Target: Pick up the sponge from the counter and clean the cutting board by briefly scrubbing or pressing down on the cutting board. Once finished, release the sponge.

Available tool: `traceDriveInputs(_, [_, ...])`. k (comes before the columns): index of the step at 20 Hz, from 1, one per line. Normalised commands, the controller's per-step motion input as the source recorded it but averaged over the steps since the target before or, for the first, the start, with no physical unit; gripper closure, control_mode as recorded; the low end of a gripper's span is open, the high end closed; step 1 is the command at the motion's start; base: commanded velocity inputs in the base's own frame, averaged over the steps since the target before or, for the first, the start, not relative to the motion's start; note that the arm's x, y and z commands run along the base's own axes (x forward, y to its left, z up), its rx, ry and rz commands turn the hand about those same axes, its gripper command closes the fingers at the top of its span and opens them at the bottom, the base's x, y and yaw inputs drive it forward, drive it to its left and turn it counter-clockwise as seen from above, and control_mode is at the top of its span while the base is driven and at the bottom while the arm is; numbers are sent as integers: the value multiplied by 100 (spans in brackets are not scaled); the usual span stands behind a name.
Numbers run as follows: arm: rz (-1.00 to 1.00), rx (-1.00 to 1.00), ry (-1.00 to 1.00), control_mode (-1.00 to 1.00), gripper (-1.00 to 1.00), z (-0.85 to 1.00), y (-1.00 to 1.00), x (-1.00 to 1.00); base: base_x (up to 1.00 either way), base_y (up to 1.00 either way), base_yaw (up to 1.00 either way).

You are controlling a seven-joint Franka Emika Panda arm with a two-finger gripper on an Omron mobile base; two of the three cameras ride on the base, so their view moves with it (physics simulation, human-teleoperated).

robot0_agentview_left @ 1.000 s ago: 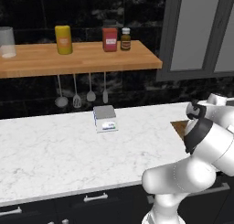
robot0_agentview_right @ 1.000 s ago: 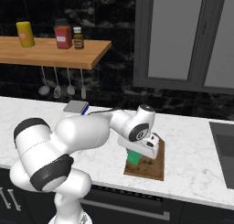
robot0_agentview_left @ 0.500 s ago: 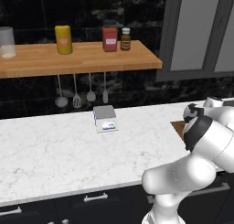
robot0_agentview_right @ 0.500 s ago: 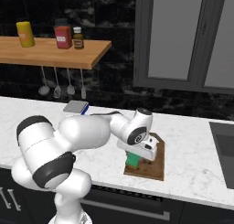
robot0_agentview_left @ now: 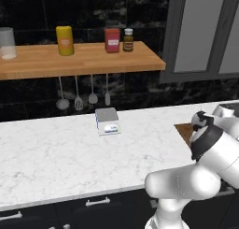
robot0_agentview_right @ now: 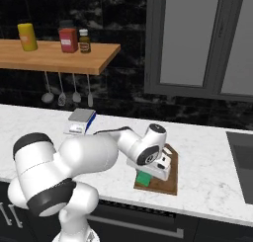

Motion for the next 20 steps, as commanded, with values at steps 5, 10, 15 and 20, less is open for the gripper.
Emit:
traceDriveInputs(5, [0,0,-6,-100,100,-10,0,14,0,0,0])
traceDriveInputs(10, [0,0,-6,-100,100,-9,0,5,0,0,0])
traceDriveInputs(15, [0,0,-6,-100,100,-16,0,24,0,0,0])
traceDriveInputs(20, [0,0,-6,-100,100,-18,0,25,0,0,0])
